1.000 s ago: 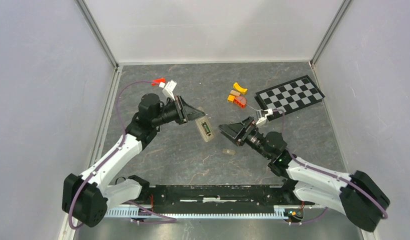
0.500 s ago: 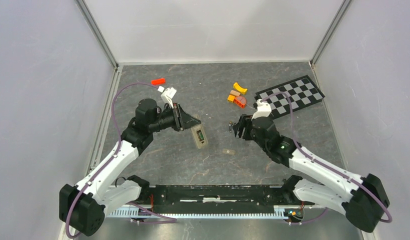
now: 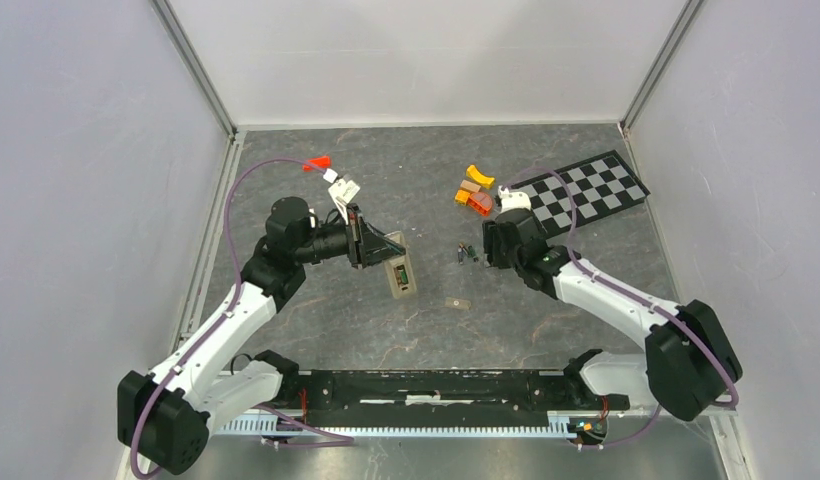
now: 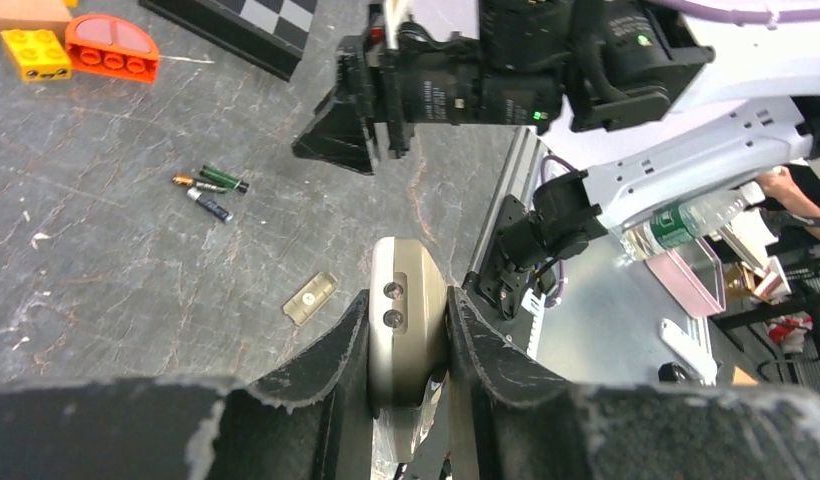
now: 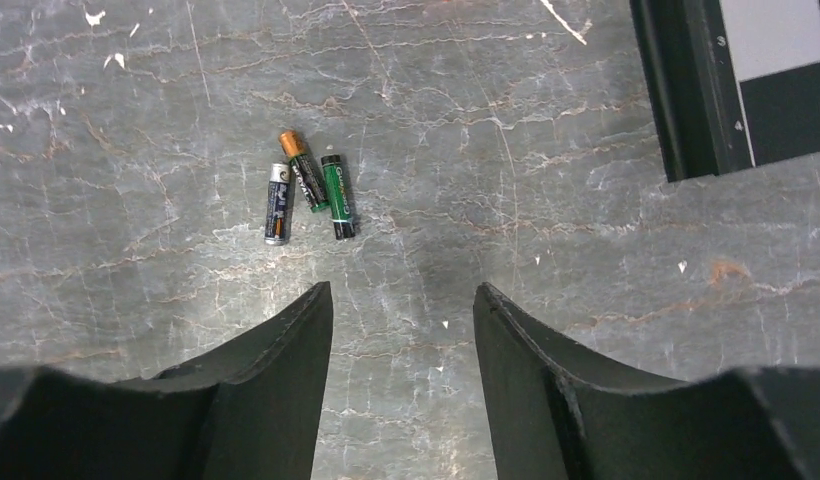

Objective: Load the batteries into the remote control
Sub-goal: Pick up the battery from the center of the board.

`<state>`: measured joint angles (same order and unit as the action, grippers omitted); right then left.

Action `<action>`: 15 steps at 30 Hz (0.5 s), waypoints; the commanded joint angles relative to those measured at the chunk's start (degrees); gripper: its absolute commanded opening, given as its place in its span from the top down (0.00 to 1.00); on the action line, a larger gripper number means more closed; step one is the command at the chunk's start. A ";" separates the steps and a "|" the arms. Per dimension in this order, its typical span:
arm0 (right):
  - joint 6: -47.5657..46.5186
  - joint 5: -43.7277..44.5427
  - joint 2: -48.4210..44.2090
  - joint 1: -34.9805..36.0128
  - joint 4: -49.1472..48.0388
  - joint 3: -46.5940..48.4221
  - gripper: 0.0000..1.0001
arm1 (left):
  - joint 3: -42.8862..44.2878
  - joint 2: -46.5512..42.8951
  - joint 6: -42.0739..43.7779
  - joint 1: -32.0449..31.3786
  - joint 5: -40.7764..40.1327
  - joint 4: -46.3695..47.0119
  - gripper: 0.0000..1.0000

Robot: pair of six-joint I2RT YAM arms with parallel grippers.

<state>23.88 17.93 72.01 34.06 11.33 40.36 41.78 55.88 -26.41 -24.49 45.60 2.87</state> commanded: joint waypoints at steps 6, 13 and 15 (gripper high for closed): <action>-8.96 -8.67 6.50 -2.16 -1.13 4.80 0.56 | -1.07 -2.01 2.34 0.23 4.07 6.84 0.98; -10.72 -11.13 12.89 -2.16 -4.19 6.54 0.56 | -1.39 -1.98 1.06 0.15 3.24 6.54 0.98; -10.82 -10.81 14.98 -2.16 -4.43 7.74 0.55 | -1.52 -2.10 0.60 0.18 2.13 6.34 0.98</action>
<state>14.85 8.32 84.20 32.12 10.35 44.16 40.73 55.00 -25.87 -24.49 48.16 6.48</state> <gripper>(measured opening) 0.446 0.327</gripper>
